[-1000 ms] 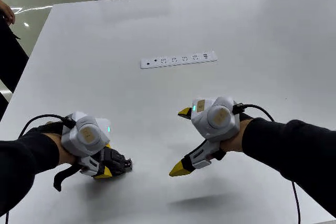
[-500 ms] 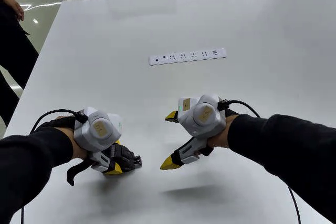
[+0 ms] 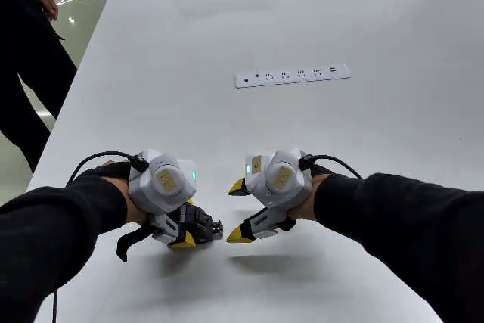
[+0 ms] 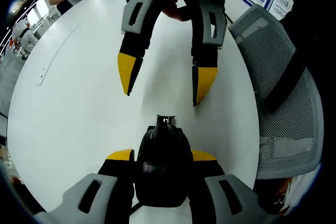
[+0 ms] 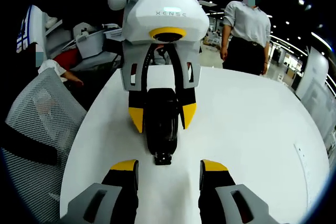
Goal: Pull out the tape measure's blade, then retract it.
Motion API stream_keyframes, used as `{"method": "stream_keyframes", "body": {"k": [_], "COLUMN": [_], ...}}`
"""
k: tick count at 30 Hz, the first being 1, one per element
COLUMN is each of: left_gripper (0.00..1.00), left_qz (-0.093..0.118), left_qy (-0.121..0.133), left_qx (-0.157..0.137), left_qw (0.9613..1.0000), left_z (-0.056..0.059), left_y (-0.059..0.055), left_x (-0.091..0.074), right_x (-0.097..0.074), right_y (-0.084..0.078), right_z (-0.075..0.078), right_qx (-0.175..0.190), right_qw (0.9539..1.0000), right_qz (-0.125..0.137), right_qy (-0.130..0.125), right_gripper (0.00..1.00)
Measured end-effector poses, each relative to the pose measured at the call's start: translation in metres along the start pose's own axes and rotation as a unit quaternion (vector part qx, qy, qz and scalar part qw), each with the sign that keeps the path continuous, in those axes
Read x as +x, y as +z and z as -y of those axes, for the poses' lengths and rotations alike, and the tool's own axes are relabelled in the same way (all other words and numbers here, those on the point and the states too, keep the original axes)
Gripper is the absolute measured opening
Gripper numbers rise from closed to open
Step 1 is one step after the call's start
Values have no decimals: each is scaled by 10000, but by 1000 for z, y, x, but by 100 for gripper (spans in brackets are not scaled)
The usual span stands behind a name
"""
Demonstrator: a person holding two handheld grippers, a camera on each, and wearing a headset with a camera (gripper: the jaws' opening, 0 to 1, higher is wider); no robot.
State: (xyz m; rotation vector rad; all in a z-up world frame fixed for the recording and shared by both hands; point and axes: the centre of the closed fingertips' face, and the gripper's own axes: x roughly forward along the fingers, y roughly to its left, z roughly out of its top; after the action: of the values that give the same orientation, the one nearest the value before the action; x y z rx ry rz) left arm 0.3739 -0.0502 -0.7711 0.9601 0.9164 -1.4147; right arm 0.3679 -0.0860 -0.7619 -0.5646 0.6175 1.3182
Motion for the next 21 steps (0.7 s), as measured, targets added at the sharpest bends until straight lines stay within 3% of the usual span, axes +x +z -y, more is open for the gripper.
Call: {"method": "stream_keyframes", "body": {"k": [6, 8, 11, 14, 17, 18, 19, 21], "left_gripper": [34, 34, 34, 34, 34, 34, 34, 34], "left_qz": [-11, -6, 16, 13, 26, 8, 4, 17], "left_qy": [-8, 3, 9, -12, -46, -50, -43, -33], "left_qx": [-18, -25, -14, -31, -60, -51, -46, -30], "left_qw": [10000, 10000, 10000, 10000, 10000, 10000, 10000, 10000], "left_z": [0, 0, 1, 1, 0, 0, 0, 0], "left_y": [-1, 0, 0, 0, 0, -1, -1, 0], "left_x": [0, 1, 1, 1, 1, 1, 1, 1], "right_x": [18, 23, 30, 34, 37, 37, 33, 34], "right_y": [-10, -8, -12, -8, -7, 1, -9, -7], "right_z": [-5, -9, -11, -3, -6, -3, -9, -7], "right_qx": [-240, -250, -372, 22, -265, -378, -483, -338], "right_qw": [9991, 9991, 9982, 9994, 9986, 9990, 9971, 9983], "right_qz": [-311, -265, -403, -319, -401, -223, -488, -381], "right_qy": [142, 223, 261, 134, 210, 17, 326, 276], "right_gripper": [32, 28, 23, 20, 15, 13, 13, 11]}}
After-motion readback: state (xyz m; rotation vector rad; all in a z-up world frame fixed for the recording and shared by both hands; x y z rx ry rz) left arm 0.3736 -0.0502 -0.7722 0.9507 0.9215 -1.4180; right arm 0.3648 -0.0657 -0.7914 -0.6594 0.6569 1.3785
